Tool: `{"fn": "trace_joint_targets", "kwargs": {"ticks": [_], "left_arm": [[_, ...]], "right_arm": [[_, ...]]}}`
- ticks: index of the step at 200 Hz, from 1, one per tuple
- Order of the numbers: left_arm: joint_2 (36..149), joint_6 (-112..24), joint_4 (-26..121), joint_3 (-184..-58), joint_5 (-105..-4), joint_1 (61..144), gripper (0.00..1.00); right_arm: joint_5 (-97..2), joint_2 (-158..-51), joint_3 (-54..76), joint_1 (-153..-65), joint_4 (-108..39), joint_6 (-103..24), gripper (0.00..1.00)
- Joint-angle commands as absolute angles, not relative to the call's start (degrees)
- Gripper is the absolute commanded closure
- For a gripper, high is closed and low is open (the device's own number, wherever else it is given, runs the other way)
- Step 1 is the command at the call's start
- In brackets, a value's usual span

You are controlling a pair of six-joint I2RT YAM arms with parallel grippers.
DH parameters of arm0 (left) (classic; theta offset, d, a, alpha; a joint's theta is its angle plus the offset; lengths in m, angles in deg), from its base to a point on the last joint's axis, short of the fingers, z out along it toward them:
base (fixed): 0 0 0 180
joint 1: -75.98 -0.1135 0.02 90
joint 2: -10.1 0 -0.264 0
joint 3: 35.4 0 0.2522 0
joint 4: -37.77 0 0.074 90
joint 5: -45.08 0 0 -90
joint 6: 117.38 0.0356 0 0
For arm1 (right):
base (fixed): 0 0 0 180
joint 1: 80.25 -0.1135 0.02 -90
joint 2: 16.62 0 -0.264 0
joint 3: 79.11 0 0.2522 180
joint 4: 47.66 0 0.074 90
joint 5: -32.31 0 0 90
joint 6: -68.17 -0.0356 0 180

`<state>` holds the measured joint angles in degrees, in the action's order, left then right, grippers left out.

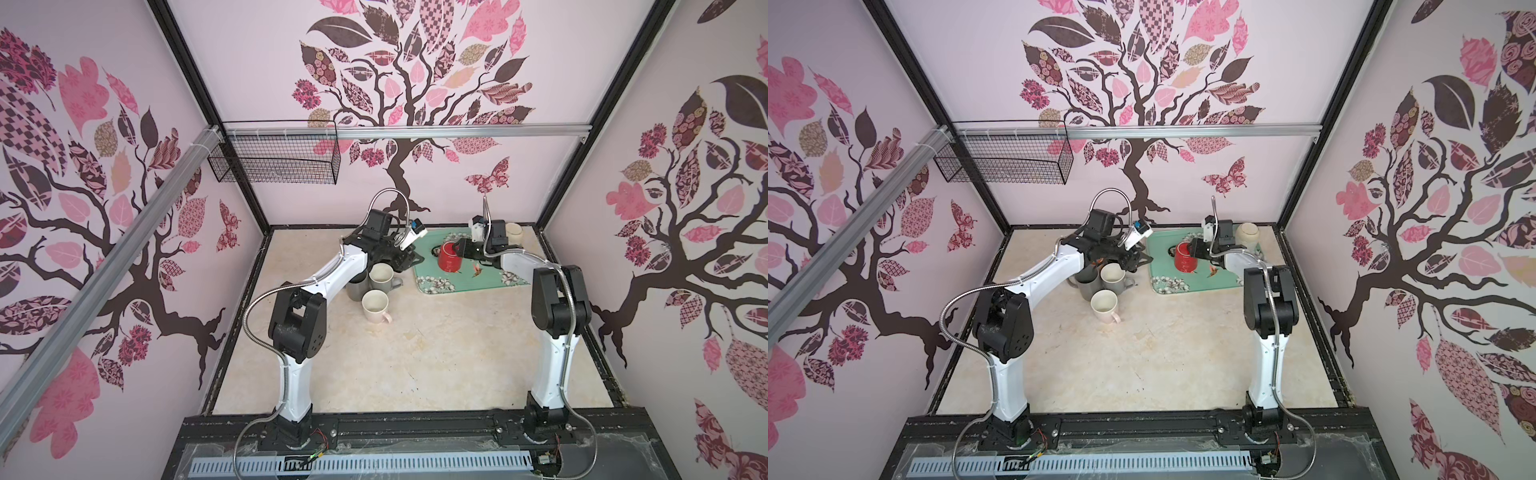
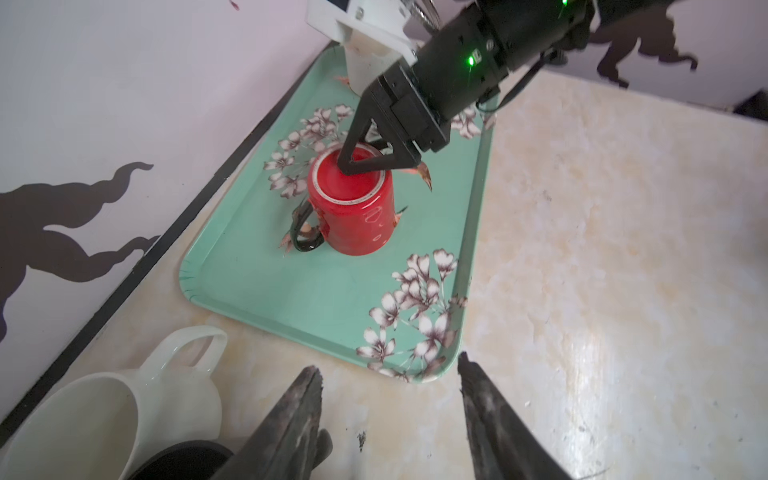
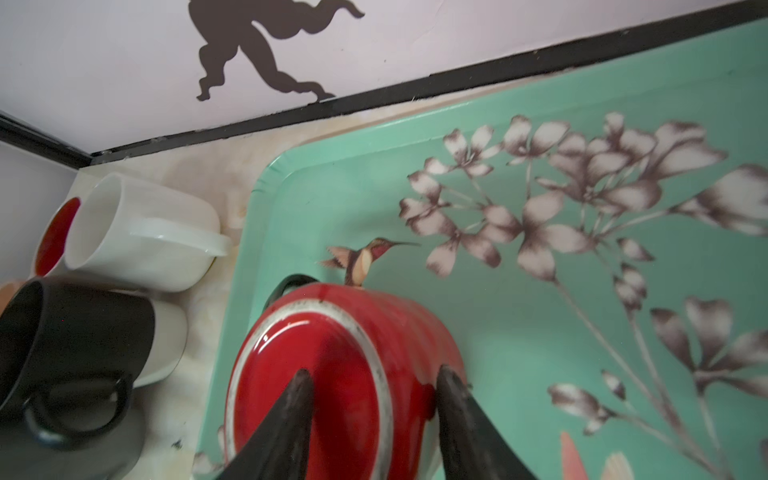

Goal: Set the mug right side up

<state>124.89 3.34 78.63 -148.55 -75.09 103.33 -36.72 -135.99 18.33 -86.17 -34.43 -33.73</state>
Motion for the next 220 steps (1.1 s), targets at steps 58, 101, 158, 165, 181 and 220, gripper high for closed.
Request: {"fn": "trace_joint_targets", "kwargs": {"ticks": [58,101,158,165,181,220], "left_arm": [[134.61,27.06,87.88,-158.36,-64.39,105.39,0.36],[142.45,26.29,89.49,-170.14,-63.27,105.35,0.34],[151.19,27.40,87.42,-180.41,-64.17,105.07,0.28],[152.41,28.02,88.25,-182.16,-64.25,104.99,0.27],[153.73,29.47,88.36,-183.71,-64.59,104.96,0.26],[154.80,29.22,87.07,-184.70,-65.80,104.94,0.25]], "right_arm": [[-36.13,-131.52,17.81,-86.76,-27.27,-36.24,0.43],[-32.28,-137.20,26.34,-86.95,-25.23,-38.09,0.43],[-28.45,-142.90,33.17,-88.38,-19.80,-34.27,0.45],[-28.48,-143.08,33.28,-88.52,-19.27,-33.40,0.46],[-28.77,-143.81,34.20,-88.83,-17.66,-31.11,0.46],[-28.33,-147.13,41.23,-90.12,-8.01,-24.56,0.53]]}}
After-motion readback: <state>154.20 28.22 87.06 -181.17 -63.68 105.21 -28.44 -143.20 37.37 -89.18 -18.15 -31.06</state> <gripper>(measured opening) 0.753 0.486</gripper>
